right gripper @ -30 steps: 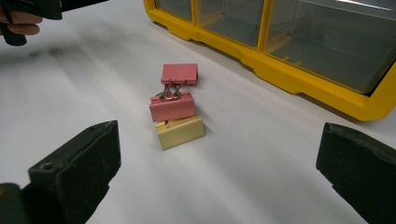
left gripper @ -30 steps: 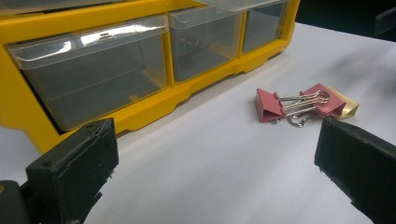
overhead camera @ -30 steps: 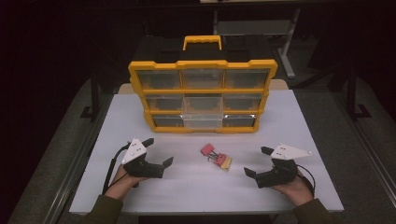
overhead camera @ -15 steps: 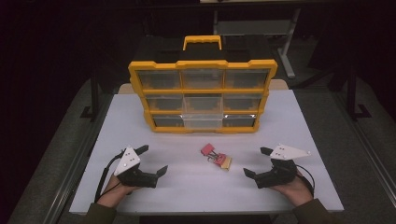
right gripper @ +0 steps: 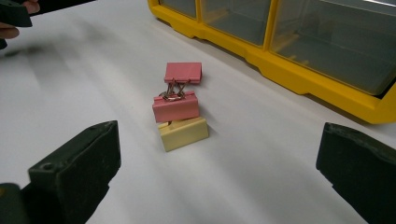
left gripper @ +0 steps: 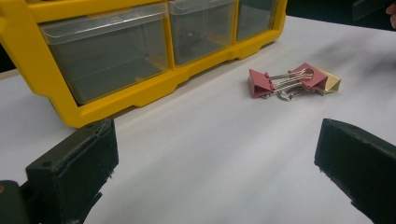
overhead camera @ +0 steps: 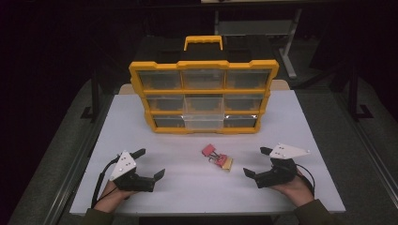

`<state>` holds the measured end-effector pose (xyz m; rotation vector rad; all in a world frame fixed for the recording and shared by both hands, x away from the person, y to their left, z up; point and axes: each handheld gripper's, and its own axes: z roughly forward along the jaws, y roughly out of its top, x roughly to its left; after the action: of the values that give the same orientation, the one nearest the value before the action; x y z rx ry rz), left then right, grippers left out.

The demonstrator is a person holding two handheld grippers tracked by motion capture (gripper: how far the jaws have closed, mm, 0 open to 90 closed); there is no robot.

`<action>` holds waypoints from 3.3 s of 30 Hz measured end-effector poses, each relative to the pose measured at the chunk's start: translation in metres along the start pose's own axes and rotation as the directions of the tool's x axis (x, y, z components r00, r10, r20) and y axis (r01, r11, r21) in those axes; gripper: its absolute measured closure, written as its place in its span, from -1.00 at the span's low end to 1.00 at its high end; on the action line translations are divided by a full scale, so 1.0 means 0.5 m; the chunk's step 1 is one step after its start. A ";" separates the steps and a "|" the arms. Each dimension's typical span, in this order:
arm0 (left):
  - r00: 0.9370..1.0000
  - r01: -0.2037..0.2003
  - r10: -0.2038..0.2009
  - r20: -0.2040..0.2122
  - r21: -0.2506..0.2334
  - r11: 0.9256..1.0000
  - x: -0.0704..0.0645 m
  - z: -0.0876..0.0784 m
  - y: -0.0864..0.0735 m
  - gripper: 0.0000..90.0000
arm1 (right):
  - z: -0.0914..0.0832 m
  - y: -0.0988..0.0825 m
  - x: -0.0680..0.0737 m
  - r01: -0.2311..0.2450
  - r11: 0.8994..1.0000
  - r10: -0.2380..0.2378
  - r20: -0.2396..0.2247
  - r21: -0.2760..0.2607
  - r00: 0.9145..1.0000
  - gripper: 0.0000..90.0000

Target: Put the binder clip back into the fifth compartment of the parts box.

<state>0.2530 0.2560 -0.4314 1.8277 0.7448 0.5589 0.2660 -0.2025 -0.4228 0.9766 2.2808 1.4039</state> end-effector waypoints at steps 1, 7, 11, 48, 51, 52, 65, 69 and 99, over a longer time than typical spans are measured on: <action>1.000 0.004 -0.004 -0.002 0.000 1.000 0.001 0.000 0.000 -1.00 | 0.002 0.002 -0.001 -0.001 1.000 0.001 -0.003 0.001 1.000 -1.00; 1.000 0.024 -0.024 0.000 -0.007 1.000 0.000 0.001 0.000 -1.00 | 0.015 0.018 -0.007 -0.003 1.000 0.003 -0.010 0.002 1.000 -1.00; 1.000 0.027 -0.027 0.000 -0.013 1.000 -0.001 0.001 0.001 -1.00 | 0.025 0.025 -0.012 -0.012 1.000 0.011 -0.012 -0.001 1.000 -1.00; 0.999 0.034 -0.033 0.028 -0.024 0.999 -0.008 0.004 0.001 -1.00 | 0.147 0.104 -0.004 0.007 1.000 -0.004 -0.103 0.025 0.995 -0.78; 0.999 0.024 -0.023 0.031 -0.020 1.000 -0.007 0.004 0.001 -1.00 | 0.154 0.105 -0.004 0.010 0.999 -0.006 -0.116 0.034 0.993 -0.70; 0.999 0.028 -0.028 0.032 -0.022 0.999 -0.008 0.005 0.001 -1.00 | 0.156 0.106 -0.005 0.014 0.999 -0.010 -0.117 0.034 0.993 -0.70; 0.999 0.034 -0.033 0.040 -0.022 0.999 -0.011 0.006 0.001 -1.00 | 0.201 0.118 0.003 0.006 0.999 0.000 -0.120 0.053 0.993 -0.63; 0.999 0.033 -0.032 0.044 -0.022 0.999 -0.011 0.007 0.001 -1.00 | 0.214 0.120 0.007 0.011 0.998 -0.004 -0.110 0.062 0.994 -0.60; 0.998 0.029 -0.027 0.053 -0.022 0.999 -0.014 0.006 0.004 -1.00 | 0.277 0.101 0.036 0.062 0.975 -0.045 -0.084 0.212 0.995 -0.29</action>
<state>0.2505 0.2483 -0.4310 1.8018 0.7249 0.4974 0.3503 -0.0819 -0.4442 0.9274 2.5386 1.2141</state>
